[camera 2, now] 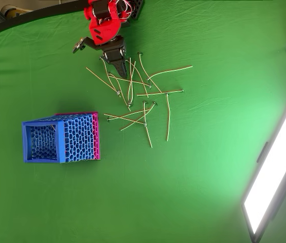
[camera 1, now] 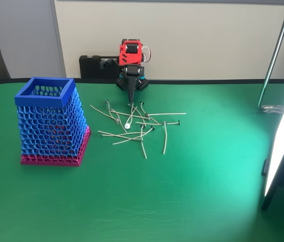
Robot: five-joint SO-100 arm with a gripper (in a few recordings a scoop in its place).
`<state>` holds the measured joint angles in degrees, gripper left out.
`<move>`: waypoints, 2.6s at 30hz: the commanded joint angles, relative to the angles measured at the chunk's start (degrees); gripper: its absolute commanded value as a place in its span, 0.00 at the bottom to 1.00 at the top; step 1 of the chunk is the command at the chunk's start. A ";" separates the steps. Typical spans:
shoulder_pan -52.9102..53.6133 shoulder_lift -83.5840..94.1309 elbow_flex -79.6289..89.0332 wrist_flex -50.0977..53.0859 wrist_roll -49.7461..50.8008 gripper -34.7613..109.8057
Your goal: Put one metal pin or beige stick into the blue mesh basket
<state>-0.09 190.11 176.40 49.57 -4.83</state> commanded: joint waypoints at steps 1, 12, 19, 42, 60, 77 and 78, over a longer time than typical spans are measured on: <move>0.62 0.44 0.26 0.35 0.00 0.24; 0.62 0.44 0.26 0.35 -0.09 0.24; 0.62 0.44 0.26 0.26 -0.18 0.24; -0.97 -2.11 -24.79 12.74 -0.35 0.24; 2.46 -42.19 -56.87 9.93 -2.81 0.24; 3.08 -60.91 -65.13 14.68 -0.18 0.24; 3.25 -61.61 -64.95 14.77 -0.18 0.24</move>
<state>2.55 129.55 111.97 64.16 -5.36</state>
